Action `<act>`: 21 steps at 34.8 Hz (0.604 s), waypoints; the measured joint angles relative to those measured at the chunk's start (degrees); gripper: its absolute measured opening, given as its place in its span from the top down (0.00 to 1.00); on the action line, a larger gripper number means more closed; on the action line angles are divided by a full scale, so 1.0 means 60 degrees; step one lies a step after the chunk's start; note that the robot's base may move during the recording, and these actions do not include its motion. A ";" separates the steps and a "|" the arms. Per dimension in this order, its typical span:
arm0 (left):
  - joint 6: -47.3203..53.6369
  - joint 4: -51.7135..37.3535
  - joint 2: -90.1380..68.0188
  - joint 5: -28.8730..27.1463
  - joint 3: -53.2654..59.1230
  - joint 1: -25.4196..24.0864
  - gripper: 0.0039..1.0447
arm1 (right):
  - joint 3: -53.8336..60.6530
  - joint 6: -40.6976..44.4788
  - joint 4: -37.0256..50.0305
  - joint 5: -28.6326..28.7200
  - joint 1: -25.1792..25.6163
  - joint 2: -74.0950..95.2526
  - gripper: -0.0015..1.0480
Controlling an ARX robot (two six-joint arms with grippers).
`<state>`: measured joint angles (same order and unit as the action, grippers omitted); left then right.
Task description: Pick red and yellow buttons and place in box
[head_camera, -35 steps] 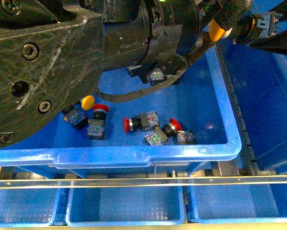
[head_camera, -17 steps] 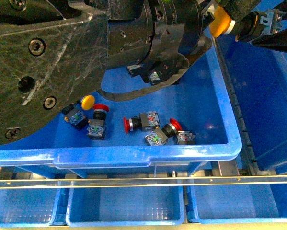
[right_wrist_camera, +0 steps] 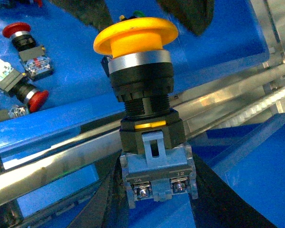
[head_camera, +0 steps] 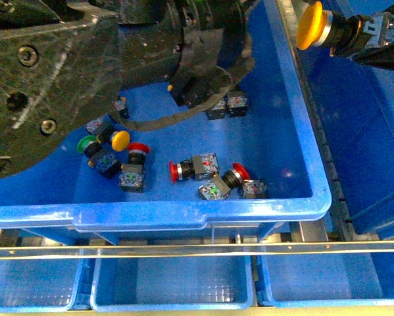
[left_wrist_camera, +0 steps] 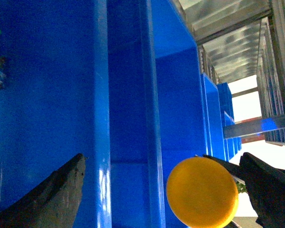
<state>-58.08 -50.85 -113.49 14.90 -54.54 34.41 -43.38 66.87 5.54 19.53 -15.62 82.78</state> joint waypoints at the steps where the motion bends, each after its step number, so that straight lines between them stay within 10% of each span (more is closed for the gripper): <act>1: -0.0004 -0.0040 0.0004 0.0022 0.0018 -0.0073 0.07 | 0.0000 0.0000 0.0000 0.0000 0.0011 0.0000 0.74; 21: 0.0412 -0.0594 0.1188 0.0066 0.2131 -0.1698 0.07 | 0.0073 -0.0018 -0.0011 -0.0011 0.0262 -0.0036 0.74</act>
<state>-55.62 -54.41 -106.37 15.29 -41.76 24.23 -42.94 66.76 5.48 19.46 -14.04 82.56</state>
